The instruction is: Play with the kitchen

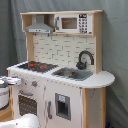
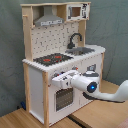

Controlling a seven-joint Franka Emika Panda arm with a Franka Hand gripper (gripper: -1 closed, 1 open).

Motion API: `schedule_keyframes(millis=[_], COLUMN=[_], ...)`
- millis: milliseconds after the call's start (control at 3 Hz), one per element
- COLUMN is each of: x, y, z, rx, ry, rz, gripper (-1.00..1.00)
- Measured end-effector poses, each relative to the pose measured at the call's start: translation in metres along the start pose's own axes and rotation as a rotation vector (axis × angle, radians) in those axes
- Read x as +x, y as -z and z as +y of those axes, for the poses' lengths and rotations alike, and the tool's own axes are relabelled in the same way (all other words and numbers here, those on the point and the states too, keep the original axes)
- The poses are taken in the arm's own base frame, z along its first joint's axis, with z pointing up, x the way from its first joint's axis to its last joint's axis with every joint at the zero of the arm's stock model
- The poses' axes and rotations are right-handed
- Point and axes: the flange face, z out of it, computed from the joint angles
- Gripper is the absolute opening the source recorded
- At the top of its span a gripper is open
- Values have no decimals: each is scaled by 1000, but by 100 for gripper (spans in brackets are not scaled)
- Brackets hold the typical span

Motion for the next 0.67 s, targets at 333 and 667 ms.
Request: schedule_keyframes(millis=[333, 667], x=[-1, -1], y=[0, 12], z=[0, 1], rx=[3, 54], ry=[-1, -29], rz=[-2, -36], gripper=[100, 100])
